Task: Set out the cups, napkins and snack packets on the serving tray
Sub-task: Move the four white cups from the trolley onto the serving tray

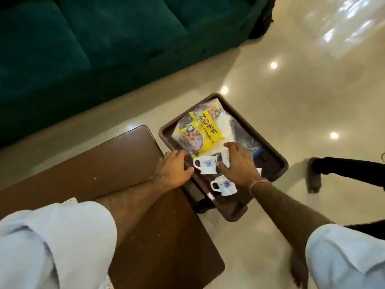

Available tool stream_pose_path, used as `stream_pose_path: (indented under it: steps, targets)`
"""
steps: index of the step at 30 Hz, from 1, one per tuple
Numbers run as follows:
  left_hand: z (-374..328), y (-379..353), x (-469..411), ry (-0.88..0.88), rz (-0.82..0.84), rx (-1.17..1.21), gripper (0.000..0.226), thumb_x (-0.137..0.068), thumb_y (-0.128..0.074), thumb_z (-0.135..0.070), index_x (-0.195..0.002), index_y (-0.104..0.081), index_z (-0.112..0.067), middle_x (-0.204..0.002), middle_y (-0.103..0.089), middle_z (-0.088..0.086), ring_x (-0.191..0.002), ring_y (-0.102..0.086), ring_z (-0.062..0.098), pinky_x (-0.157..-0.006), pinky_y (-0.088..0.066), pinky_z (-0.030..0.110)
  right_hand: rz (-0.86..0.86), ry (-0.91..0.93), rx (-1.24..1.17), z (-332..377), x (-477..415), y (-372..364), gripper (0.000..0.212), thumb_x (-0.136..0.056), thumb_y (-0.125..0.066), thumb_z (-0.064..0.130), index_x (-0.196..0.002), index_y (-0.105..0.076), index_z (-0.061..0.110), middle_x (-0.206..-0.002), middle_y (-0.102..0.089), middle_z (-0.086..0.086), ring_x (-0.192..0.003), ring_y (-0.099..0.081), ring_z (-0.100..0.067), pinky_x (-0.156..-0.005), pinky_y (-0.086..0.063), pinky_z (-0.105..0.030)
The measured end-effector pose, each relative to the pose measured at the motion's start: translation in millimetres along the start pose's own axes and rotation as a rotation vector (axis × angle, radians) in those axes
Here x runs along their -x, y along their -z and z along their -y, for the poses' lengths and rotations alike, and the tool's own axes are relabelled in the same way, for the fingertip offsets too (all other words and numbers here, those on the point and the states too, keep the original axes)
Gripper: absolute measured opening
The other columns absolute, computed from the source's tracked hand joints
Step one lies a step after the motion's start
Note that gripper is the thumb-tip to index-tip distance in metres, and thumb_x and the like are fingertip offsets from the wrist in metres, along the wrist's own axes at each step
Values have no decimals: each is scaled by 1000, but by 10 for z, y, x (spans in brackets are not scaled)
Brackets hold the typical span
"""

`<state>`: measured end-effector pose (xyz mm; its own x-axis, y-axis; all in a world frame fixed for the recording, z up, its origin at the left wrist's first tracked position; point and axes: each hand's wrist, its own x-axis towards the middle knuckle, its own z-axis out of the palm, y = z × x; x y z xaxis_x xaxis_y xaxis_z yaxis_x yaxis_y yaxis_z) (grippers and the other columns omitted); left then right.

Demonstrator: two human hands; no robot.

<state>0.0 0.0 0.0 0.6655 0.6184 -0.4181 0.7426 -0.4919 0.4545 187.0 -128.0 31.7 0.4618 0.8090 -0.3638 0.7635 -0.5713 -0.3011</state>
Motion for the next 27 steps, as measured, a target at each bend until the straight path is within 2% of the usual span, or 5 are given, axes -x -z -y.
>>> stream_pose_path:
  steps: [5, 11, 20, 24, 27]
  targets:
    - [-394, -279, -278, -32, -8, -141, 70, -81, -47, -70, -132, -52, -22, -133, -55, 6, -123, -46, 30, -101, -34, 51, 64, -189, 28, -394, -124, -40, 79, -83, -62, 60, -146, -36, 20, -148, -41, -8, -136, -35, -34, -105, -36, -57]
    - [-449, -407, -474, 4, 23, -164, 80, -73, -44, -84, -123, -52, -22, -120, -63, 1, -116, -53, 30, -100, -31, 54, 172, -204, -27, -577, -327, -102, 75, -80, -61, 69, -137, -42, 24, -144, -47, -5, -135, -36, -32, -108, -29, -60]
    - [-492, -418, -436, 78, -25, 54, 77, -67, -61, -73, -123, -42, -23, -101, -66, -5, -101, -64, 25, -100, -34, 45, 158, -235, -198, -476, -436, -120, 74, -70, -80, 56, -128, -52, 21, -127, -60, -4, -116, -57, -23, -102, -43, -53]
    - [-397, -382, -292, 8, -143, 180, 80, -65, -62, -69, -127, -45, -22, -106, -70, -1, -102, -64, 23, -100, -37, 41, 75, -170, -193, -283, -408, -22, 70, -66, -83, 51, -122, -61, 15, -121, -62, -11, -110, -60, -27, -92, -52, -49]
    - [-278, -303, -184, -12, -236, 305, 74, -66, -72, -58, -126, -52, -20, -113, -68, 1, -106, -63, 23, -97, -45, 42, 29, -113, -204, -44, -423, 62, 69, -63, -84, 49, -118, -61, 12, -117, -63, -13, -108, -61, -30, -91, -51, -51]
